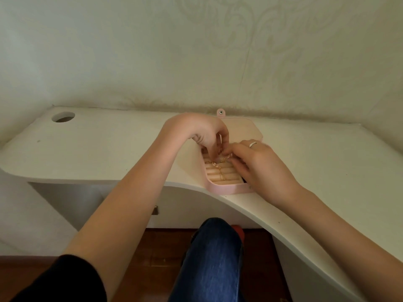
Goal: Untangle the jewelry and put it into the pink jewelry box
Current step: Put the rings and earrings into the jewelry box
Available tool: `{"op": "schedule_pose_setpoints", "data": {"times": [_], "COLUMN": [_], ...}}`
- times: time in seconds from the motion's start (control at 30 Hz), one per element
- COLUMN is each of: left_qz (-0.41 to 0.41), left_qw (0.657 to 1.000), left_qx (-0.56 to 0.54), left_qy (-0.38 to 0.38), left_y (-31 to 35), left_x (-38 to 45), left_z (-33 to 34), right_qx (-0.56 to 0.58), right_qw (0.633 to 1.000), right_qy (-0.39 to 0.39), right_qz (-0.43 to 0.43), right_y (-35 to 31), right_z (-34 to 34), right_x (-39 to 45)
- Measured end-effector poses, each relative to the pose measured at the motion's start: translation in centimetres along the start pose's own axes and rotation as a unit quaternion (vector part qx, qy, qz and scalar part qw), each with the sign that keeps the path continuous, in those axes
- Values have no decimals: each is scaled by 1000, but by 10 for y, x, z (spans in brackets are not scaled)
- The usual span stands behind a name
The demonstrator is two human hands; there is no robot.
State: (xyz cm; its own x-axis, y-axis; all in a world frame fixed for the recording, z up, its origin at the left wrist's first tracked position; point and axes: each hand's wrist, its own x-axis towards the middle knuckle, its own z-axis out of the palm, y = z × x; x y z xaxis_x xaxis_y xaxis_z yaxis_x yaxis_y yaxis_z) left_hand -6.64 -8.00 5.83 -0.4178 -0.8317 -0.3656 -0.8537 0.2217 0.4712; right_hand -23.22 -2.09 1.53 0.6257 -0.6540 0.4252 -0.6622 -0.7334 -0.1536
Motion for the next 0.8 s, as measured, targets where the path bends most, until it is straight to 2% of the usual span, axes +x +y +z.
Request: {"op": "schedule_pose_setpoints", "data": {"times": [0.2,0.47,0.57,0.7,0.8], "left_qz": [5,5,12,40,62], "left_qw": [1000,1000,999,995,983], "left_qx": [3,6,-21,-83,-163], "left_qy": [-14,-24,-35,-36,53], "left_y": [-2,-2,-4,-14,-26], "left_x": [2,3,2,-7,-16], "left_z": [0,-3,-3,-6,-6], "right_qx": [82,206,219,243,275], "right_qw": [991,945,944,934,912], "right_qy": [-70,-193,-173,-114,-49], "right_qz": [84,165,176,234,302], "right_y": [-15,-7,0,21,43], "right_z": [-14,-33,-44,-51,-48], "right_x": [8,-5,-6,-3,3]}}
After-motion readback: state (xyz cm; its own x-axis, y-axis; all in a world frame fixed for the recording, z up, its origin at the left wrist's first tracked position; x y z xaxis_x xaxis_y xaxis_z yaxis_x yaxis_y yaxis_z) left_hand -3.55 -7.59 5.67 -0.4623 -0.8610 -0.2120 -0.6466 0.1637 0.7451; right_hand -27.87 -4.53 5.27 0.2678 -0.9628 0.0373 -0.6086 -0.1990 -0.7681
